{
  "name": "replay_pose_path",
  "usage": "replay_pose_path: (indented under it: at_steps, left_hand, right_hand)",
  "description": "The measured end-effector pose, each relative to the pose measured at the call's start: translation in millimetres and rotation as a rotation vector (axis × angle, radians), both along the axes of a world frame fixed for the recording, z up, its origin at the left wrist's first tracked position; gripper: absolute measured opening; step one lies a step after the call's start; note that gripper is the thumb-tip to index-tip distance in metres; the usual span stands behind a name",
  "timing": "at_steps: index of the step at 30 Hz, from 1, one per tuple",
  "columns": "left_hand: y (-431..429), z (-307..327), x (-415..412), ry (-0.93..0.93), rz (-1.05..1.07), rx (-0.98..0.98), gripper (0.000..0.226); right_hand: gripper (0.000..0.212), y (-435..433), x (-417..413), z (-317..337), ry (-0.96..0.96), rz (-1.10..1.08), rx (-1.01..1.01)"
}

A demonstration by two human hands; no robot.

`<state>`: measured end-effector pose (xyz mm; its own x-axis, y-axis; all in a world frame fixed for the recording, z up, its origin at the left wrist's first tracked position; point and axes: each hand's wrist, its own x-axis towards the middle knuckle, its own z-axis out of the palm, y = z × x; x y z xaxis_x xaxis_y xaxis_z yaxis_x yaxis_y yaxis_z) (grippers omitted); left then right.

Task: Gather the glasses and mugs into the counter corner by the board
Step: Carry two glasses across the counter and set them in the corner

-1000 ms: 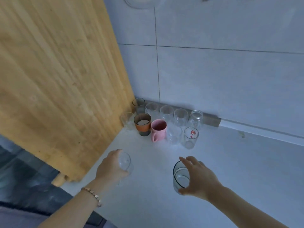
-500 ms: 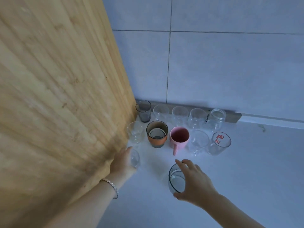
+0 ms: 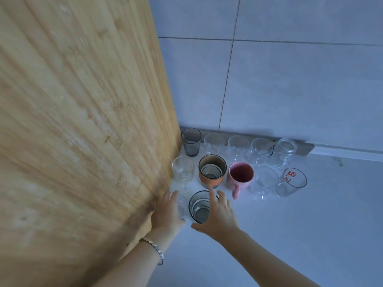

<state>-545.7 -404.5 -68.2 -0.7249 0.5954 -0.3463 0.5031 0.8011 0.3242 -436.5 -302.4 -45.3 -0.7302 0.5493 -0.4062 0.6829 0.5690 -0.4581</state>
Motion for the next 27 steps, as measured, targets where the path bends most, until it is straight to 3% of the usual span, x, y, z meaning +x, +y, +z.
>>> replay_pose_path:
  at_steps: [9, 12, 15, 18, 22, 27]
  left_hand:
    - [-6, -6, -3, 0.0, -0.03, 0.055, 0.077]
    - [-11, 3, 0, 0.094, -0.083, 0.031, 0.08]
    - [-8, 25, 11, 0.138, -0.133, 0.096, 0.077]
    - [9, 59, 39, 0.117, -0.197, 0.214, 0.057]
    - [51, 86, 104, 0.003, -0.366, 0.15, 0.043]
    - [125, 87, 234, -0.085, -0.617, -0.009, 0.044]
  right_hand:
    - [0.107, -3, 2, -5, 0.013, -0.072, -0.084]
    - [0.109, 2, 12, -5, -0.031, -0.053, -0.103]
    - [0.083, 15, 39, -1, -0.16, 0.059, -0.055]
    - [0.059, 34, 77, 7, -0.263, 0.147, -0.052]
    - [0.056, 63, 149, 16, -0.306, 0.064, -0.068]
    - [0.054, 104, 300, 36, -0.332, -0.167, -0.068]
